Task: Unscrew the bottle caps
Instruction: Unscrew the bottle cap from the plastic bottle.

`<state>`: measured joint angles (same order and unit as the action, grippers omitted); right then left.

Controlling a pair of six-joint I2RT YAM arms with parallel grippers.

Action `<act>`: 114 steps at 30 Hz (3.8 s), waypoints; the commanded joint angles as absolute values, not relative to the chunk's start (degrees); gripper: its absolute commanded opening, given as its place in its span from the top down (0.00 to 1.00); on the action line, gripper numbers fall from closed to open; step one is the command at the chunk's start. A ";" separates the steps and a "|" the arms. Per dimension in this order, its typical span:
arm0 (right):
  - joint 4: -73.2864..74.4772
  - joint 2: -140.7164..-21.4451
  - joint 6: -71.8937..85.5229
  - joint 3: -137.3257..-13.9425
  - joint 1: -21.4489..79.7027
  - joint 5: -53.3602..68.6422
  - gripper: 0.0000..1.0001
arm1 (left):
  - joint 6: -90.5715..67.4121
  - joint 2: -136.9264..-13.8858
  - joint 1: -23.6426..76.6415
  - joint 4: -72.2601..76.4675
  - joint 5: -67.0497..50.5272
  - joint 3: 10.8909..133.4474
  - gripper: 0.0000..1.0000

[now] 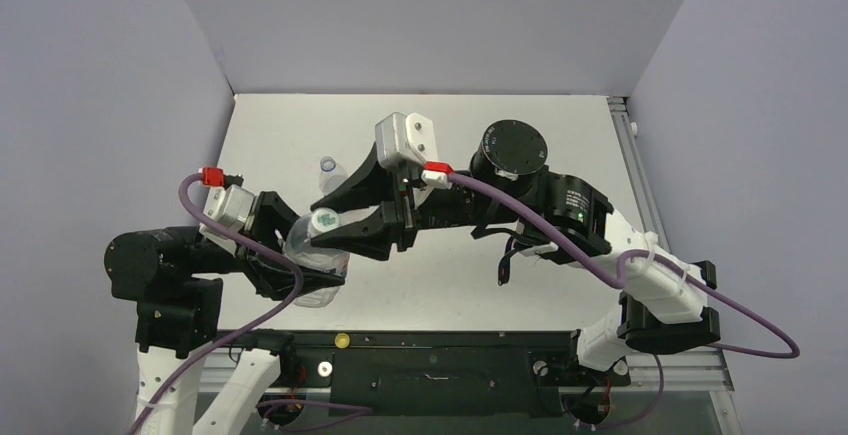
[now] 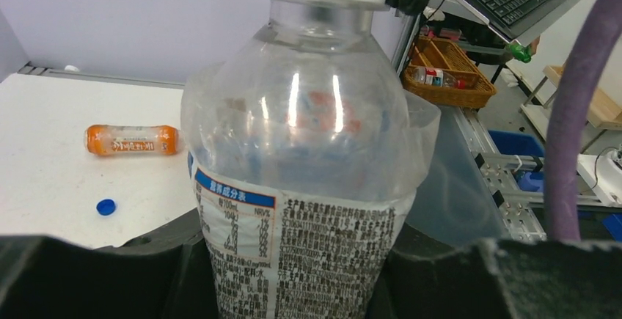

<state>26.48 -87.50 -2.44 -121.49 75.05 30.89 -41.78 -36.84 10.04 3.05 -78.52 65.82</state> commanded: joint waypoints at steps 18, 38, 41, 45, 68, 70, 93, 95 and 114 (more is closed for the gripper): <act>29.21 -96.47 17.77 -131.83 77.09 -9.74 0.26 | 6.39 -33.07 9.05 -25.32 -38.00 66.67 0.98; 23.82 -95.92 18.48 -128.36 75.80 -9.48 0.77 | 4.16 -32.77 9.02 -25.09 -37.10 65.95 0.98; 25.38 -95.92 16.43 -129.23 75.79 -7.32 0.94 | 1.98 -32.95 9.05 -24.51 -39.52 66.36 0.98; 26.51 -93.45 11.69 -127.96 75.38 0.25 1.00 | -5.13 -33.60 9.05 -21.85 -47.38 67.10 0.98; 29.29 -84.53 7.63 -122.68 73.26 4.72 0.21 | -24.89 -35.95 9.12 -7.99 -59.27 65.55 1.00; 27.56 -85.19 10.64 -122.66 73.77 -0.22 0.21 | -16.80 -35.29 9.06 -13.27 -56.34 66.14 1.00; 31.97 -97.44 17.52 -133.78 74.81 -6.03 0.54 | 4.56 -33.53 9.05 -24.02 -40.39 65.85 1.00; 32.23 -97.64 17.57 -133.55 74.67 -5.62 0.55 | 4.31 -33.62 9.05 -24.03 -40.24 65.90 1.00; 35.16 -96.04 10.74 -132.68 74.06 -3.60 0.97 | -0.35 -34.40 9.08 -23.36 -44.73 66.73 1.00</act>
<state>34.04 -99.00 15.81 -132.97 74.54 -6.33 3.16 -33.98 9.28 -25.15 -41.04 63.96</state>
